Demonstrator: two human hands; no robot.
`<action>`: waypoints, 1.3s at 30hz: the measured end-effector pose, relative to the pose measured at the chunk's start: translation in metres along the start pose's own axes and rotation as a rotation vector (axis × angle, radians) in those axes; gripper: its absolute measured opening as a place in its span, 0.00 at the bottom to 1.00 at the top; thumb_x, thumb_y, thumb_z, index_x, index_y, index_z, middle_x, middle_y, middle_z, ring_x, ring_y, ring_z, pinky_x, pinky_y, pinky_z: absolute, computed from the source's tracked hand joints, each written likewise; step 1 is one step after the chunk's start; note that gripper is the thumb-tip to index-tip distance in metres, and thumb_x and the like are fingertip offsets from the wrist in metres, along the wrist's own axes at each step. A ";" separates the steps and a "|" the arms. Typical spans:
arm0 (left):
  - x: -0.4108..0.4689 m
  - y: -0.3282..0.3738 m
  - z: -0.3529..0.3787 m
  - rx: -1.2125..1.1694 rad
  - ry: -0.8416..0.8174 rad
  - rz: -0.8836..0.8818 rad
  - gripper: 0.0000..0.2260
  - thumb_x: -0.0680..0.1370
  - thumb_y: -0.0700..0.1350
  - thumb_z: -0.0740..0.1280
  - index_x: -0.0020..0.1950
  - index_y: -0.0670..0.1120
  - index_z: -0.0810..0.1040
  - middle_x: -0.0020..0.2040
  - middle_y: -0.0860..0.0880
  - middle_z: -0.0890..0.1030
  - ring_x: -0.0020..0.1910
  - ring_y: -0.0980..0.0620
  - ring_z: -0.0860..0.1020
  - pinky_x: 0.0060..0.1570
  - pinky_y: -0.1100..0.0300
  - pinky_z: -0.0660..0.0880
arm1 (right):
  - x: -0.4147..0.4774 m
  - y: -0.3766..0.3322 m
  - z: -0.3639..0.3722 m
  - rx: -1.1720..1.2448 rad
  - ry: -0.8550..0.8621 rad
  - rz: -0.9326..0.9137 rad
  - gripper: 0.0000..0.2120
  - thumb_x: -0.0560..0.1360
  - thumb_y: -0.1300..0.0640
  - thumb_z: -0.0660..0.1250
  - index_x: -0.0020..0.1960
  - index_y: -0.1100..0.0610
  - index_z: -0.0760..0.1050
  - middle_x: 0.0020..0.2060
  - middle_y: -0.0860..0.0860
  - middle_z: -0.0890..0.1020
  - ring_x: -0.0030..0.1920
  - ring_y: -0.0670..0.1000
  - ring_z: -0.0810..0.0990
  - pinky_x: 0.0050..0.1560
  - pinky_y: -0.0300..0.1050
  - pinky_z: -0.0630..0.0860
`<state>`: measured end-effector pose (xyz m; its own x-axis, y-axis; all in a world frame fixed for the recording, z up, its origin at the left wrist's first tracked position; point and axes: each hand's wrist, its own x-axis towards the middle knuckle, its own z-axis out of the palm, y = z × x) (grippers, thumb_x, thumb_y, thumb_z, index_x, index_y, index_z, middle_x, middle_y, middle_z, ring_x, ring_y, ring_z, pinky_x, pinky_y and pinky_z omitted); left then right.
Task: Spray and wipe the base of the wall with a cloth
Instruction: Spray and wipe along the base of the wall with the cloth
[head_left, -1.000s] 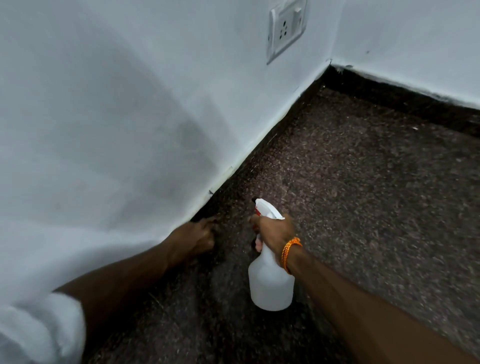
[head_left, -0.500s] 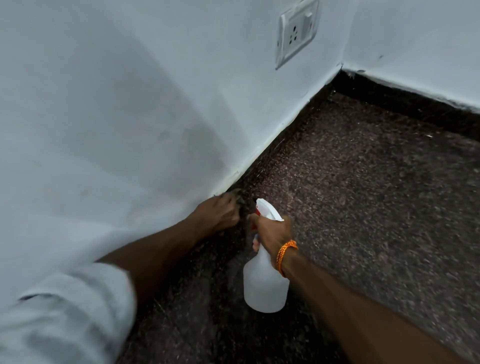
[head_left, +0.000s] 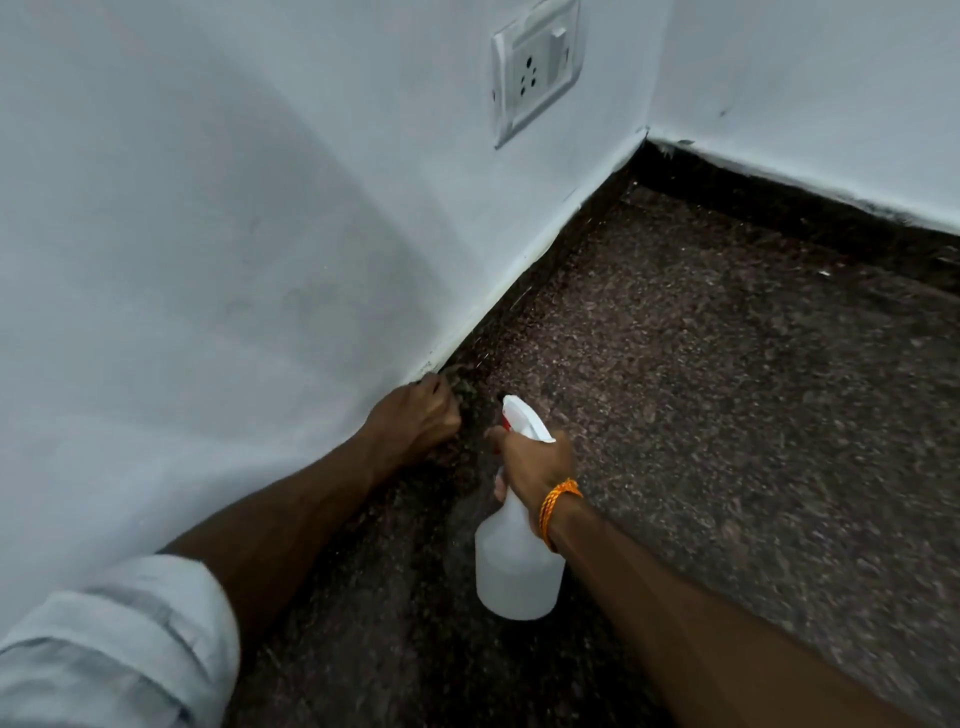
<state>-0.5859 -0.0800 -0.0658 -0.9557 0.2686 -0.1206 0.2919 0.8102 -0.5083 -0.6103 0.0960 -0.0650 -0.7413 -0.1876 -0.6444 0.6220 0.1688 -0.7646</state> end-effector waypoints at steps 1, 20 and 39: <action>0.007 0.000 -0.001 -0.007 0.004 -0.008 0.04 0.67 0.35 0.67 0.37 0.39 0.82 0.38 0.39 0.82 0.33 0.44 0.79 0.23 0.59 0.72 | 0.002 -0.004 -0.002 -0.007 -0.004 0.001 0.08 0.74 0.59 0.72 0.42 0.55 0.72 0.26 0.61 0.78 0.23 0.56 0.75 0.30 0.46 0.76; 0.035 -0.044 -0.059 0.066 -0.387 0.234 0.14 0.69 0.49 0.61 0.40 0.43 0.83 0.38 0.43 0.82 0.38 0.44 0.80 0.37 0.55 0.80 | 0.048 -0.110 -0.042 -0.147 -0.133 0.037 0.12 0.75 0.60 0.71 0.51 0.60 0.67 0.31 0.62 0.79 0.24 0.54 0.75 0.26 0.45 0.76; 0.100 -0.012 0.008 0.115 -0.361 0.230 0.12 0.69 0.44 0.61 0.36 0.46 0.85 0.48 0.38 0.85 0.45 0.42 0.83 0.28 0.57 0.78 | 0.134 -0.144 -0.097 -0.160 -0.110 -0.055 0.12 0.75 0.57 0.70 0.57 0.55 0.73 0.31 0.60 0.81 0.27 0.55 0.78 0.32 0.43 0.78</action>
<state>-0.6856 -0.0664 -0.0787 -0.8248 0.2195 -0.5210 0.5116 0.6819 -0.5227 -0.8233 0.1403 -0.0407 -0.7358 -0.3035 -0.6054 0.5266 0.3056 -0.7933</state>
